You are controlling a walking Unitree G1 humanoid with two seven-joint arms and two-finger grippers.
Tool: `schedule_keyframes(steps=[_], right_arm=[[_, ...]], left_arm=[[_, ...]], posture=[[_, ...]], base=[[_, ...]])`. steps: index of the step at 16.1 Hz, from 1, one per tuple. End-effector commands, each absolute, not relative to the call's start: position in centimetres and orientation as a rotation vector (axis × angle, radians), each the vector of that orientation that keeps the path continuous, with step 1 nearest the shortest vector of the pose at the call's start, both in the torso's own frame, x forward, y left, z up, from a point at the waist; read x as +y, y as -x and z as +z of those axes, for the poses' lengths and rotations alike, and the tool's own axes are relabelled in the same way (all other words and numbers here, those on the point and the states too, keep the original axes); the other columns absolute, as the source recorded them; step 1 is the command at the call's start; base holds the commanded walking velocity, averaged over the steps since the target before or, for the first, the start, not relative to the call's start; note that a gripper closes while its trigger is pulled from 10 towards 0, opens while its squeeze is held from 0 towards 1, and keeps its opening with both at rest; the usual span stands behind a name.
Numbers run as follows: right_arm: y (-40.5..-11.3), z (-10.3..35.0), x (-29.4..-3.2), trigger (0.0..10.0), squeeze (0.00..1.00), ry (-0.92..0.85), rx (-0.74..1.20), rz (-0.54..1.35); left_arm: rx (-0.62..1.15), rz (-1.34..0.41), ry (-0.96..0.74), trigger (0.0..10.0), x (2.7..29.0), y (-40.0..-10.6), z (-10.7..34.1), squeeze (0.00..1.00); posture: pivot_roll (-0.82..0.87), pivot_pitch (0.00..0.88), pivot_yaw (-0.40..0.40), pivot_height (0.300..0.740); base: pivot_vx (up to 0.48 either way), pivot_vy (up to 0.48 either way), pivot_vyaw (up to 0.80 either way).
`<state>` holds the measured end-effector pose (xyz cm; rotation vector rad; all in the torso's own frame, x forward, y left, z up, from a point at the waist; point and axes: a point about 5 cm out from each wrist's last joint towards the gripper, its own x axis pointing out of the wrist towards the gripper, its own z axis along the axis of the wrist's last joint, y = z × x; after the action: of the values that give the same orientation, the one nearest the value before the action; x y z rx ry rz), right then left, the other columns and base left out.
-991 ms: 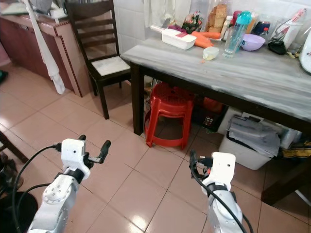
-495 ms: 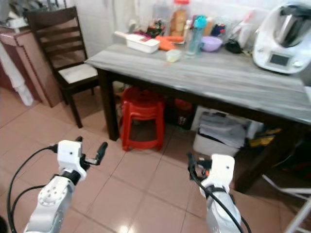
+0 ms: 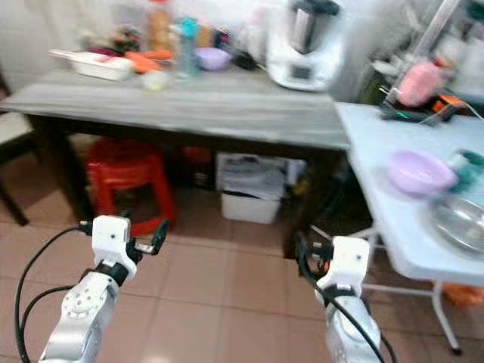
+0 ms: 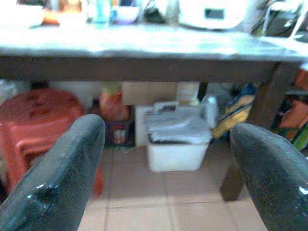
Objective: Setting the table
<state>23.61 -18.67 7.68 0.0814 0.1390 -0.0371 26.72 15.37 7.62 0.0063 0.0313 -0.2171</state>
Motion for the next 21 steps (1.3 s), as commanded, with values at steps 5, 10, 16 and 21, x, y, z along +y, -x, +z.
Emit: schedule_keyframes(steps=[5,10,16,21], right_arm=[[-23.48,8.47,-19.12,10.0,0.0,-0.074,0.112,-0.048],[-23.38,8.63,-18.92,10.0,0.0,-0.077,0.106,-0.048],[-23.33,8.86,-19.01,10.0,0.0,-0.083,0.097,-0.067],[-23.41,8.87,-18.88,10.0,0.0,-0.09,0.1,-0.071]], left_arm=[[-0.006,-0.236,0.011,10.0,14.7,-26.43,8.87,0.0],[-0.001,-0.239,0.013,10.0,14.6,-26.49,9.14,0.0],[0.014,-0.25,0.015,10.0,14.5,-26.42,9.07,0.0],[0.016,-0.256,0.021,10.0,14.25,-26.58,9.19,0.0]], posture=[[0.02,0.0,-0.035,0.74],[0.01,0.0,-0.029,0.74],[0.01,0.0,-0.022,0.74],[0.01,0.0,-0.022,0.74]], base=[[0.0,-0.289,0.0],[0.0,-0.294,0.0],[0.0,-0.322,0.0],[0.0,-0.345,0.0]])
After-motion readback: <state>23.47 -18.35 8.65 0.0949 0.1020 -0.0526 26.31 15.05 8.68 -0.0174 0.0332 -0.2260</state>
